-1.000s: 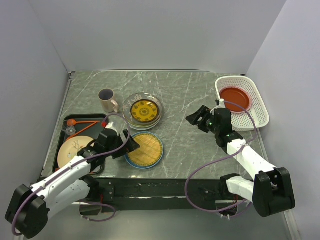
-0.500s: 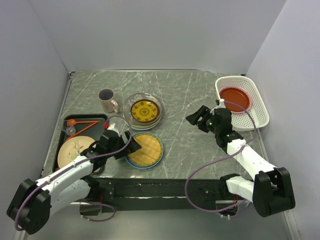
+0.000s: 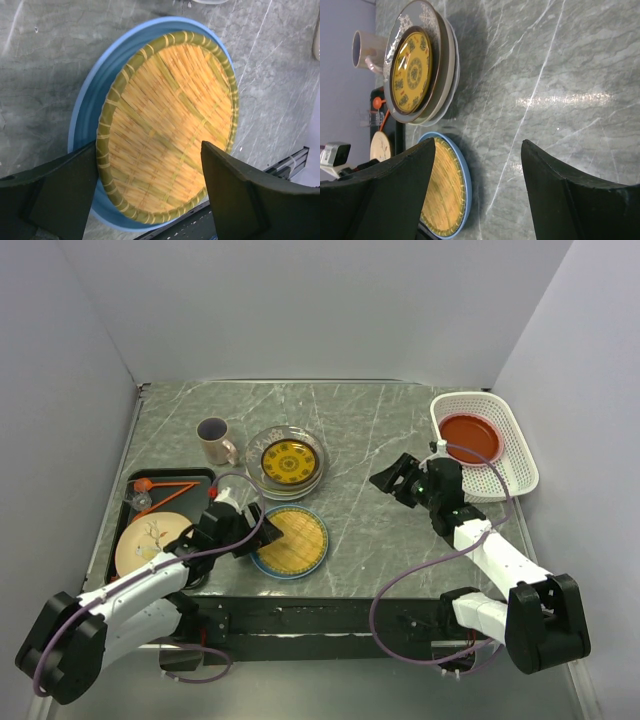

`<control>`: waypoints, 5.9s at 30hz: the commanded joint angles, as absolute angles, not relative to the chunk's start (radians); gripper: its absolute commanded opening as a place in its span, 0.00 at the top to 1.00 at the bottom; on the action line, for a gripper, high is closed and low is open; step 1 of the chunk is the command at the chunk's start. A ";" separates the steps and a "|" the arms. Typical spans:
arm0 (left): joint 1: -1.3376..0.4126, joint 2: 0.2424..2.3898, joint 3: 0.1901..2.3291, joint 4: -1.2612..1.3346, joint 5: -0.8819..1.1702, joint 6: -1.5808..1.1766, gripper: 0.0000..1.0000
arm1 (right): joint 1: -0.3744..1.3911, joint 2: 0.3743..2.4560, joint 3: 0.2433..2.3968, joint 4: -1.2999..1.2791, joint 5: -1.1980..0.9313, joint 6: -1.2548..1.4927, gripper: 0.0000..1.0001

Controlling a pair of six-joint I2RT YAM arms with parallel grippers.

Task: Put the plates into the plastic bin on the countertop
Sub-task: Pick up the plate at the center of the board.

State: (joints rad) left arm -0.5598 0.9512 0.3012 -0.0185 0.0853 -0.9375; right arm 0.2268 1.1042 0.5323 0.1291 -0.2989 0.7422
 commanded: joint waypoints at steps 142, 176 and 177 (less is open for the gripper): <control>-0.560 0.469 0.321 0.054 0.213 -1.048 0.67 | 0.488 1.355 0.308 0.947 -0.776 0.966 1.00; -0.560 0.561 0.359 0.027 0.163 -0.962 0.01 | 0.477 1.123 0.367 0.560 -0.664 0.833 1.00; -0.561 0.595 0.360 0.044 0.169 -0.962 0.01 | 0.471 1.108 0.364 0.528 -0.649 0.831 1.00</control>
